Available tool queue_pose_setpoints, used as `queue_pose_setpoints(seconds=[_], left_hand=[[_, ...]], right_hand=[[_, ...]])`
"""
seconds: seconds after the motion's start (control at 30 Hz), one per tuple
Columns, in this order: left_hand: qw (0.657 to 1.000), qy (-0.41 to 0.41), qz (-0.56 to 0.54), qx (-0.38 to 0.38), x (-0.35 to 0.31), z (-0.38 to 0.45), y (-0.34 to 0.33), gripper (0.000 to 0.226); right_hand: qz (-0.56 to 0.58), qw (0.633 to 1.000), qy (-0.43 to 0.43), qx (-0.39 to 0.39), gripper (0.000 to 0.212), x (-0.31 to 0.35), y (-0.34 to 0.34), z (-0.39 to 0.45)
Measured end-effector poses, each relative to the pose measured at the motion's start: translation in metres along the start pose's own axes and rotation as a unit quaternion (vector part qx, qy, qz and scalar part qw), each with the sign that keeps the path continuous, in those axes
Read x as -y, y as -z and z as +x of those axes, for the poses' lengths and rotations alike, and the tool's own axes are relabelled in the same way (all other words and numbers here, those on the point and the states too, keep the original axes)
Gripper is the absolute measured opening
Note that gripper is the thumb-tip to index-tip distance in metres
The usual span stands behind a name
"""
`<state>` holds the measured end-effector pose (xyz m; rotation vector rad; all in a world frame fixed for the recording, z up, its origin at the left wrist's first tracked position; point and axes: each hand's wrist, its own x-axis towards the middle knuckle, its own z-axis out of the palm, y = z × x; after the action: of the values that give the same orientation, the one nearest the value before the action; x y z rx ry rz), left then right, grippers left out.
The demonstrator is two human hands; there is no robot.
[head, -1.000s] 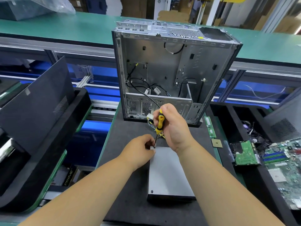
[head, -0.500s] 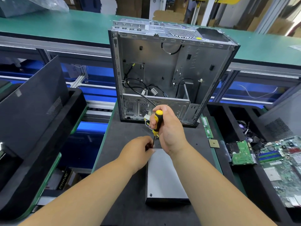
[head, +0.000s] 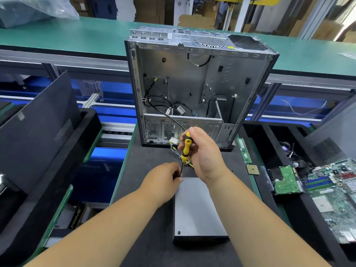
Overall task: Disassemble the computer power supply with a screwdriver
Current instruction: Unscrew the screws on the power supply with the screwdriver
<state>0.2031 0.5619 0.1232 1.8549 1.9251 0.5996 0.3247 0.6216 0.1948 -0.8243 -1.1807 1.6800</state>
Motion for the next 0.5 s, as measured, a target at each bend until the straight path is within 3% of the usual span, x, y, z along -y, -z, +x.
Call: queue_pose_setpoints(seconds=[0.23, 0.4, 0.5], left_hand=[[0.999, -0.032, 0.031, 0.005, 0.0015, -0.0024, -0.0008, 0.017], [0.999, -0.038, 0.024, 0.008, 0.0007, -0.0044, 0.0005, 0.012], [0.998, -0.040, 0.041, 0.006, -0.0018, -0.0042, 0.0000, 0.009]], right_hand=[[0.024, 0.999, 0.019, -0.023, 0.051, -0.0057, -0.0044, -0.0043], [0.027, 0.999, 0.037, -0.007, 0.027, -0.0056, -0.0028, -0.0097], [0.003, 0.999, 0.032, -0.017, 0.024, -0.0063, -0.0002, -0.0087]])
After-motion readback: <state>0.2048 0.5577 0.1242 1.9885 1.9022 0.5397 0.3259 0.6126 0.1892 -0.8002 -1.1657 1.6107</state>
